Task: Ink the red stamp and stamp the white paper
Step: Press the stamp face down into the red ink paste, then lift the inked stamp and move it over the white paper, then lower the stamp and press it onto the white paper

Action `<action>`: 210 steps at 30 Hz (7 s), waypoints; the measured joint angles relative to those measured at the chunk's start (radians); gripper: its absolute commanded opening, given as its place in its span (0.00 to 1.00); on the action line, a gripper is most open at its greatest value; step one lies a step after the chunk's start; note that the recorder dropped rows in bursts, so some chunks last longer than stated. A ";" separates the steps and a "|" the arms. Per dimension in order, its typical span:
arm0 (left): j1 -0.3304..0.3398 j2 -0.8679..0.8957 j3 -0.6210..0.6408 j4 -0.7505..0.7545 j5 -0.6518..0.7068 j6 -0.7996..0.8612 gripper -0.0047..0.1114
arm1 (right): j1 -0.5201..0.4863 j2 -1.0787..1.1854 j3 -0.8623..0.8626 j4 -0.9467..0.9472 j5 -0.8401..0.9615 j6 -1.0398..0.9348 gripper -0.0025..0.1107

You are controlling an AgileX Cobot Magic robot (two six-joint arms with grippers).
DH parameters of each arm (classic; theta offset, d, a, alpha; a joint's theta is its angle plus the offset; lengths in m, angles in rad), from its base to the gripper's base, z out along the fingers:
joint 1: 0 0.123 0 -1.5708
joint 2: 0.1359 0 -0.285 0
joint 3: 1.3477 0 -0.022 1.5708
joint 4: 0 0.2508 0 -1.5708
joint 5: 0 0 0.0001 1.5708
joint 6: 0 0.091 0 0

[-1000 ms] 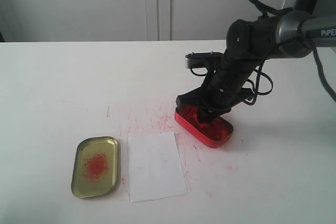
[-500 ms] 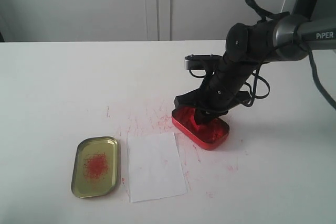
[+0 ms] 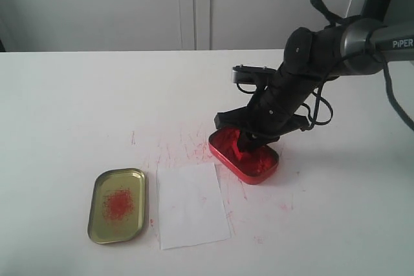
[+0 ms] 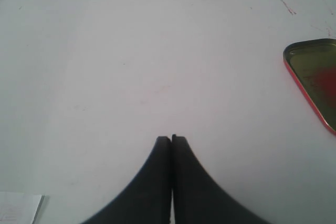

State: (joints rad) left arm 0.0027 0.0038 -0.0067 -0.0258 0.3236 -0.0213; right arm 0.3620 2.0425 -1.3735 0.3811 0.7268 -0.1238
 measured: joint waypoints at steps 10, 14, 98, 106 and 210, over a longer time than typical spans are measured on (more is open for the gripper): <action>0.000 0.000 0.000 0.000 0.000 0.000 0.04 | -0.002 0.000 0.000 0.017 0.000 -0.001 0.02; 0.000 0.000 0.000 0.000 0.000 0.000 0.04 | -0.002 -0.013 0.000 0.024 0.000 -0.002 0.02; 0.000 0.000 0.000 0.000 0.000 0.000 0.04 | 0.467 -0.084 0.034 -0.475 -0.009 0.446 0.02; 0.000 0.000 0.000 0.000 0.000 0.000 0.04 | 0.467 -0.071 0.046 -0.475 -0.036 0.503 0.02; 0.000 0.000 0.000 0.000 0.000 0.000 0.04 | 0.476 0.031 -0.049 -0.685 0.057 0.797 0.02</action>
State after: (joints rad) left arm 0.0027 0.0038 -0.0067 -0.0258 0.3236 -0.0213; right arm 0.8379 2.0731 -1.4226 -0.3035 0.7837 0.6728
